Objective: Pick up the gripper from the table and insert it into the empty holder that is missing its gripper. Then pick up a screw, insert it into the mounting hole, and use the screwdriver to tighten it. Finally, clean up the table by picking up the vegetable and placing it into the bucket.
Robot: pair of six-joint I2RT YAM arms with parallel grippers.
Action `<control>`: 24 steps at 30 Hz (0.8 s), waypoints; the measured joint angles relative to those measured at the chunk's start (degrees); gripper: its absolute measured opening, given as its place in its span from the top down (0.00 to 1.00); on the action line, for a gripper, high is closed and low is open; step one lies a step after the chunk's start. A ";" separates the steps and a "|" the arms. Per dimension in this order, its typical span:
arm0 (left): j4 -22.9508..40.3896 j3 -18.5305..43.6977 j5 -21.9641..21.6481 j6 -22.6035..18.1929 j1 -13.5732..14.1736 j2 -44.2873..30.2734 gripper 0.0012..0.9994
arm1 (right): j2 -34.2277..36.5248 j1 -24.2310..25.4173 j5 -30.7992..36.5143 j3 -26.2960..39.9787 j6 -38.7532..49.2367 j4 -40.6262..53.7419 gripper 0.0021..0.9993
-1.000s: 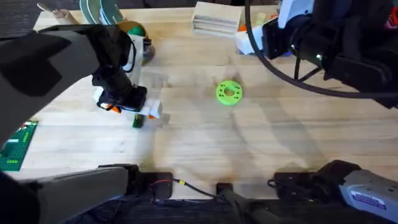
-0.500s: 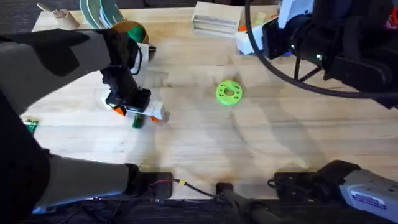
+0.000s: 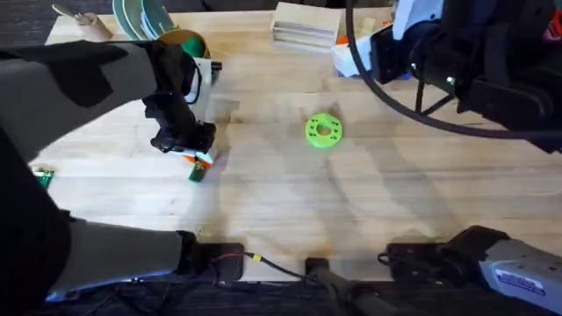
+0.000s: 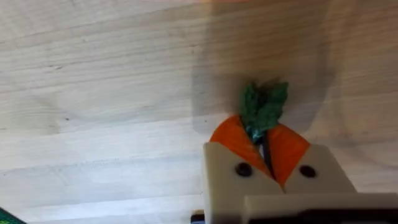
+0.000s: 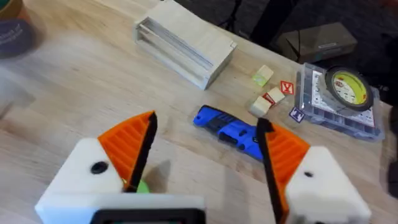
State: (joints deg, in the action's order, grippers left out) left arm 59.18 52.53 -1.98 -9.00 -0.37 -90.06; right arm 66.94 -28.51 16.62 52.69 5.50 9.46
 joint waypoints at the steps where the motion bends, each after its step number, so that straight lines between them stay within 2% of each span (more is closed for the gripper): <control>1: -0.02 0.00 0.02 0.01 0.03 0.00 0.98 | 0.00 0.00 0.00 0.00 0.00 -0.01 0.01; 7: 1.63 0.60 0.02 0.01 0.03 -0.14 0.98 | 0.00 0.00 0.00 -0.02 0.00 -0.01 0.01; 10: 4.40 3.47 0.02 0.01 0.03 -0.80 0.98 | 0.00 0.00 0.00 0.00 0.00 -0.01 0.01; 18: 11.23 21.06 0.02 0.01 0.03 -1.18 0.98 | 0.00 0.00 0.00 -0.02 0.00 0.01 0.01; 21: 10.16 27.81 0.02 0.01 0.03 -1.18 0.98 | 0.00 0.00 0.00 0.00 0.00 -0.01 0.01; 24: 4.65 32.93 0.02 0.01 0.03 -1.18 0.98 | 0.00 0.00 0.00 -0.02 0.00 -0.01 0.01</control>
State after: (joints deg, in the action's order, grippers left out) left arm 63.83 85.46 -1.96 -8.99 -0.34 -91.24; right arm 66.94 -28.51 16.62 52.66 5.50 9.45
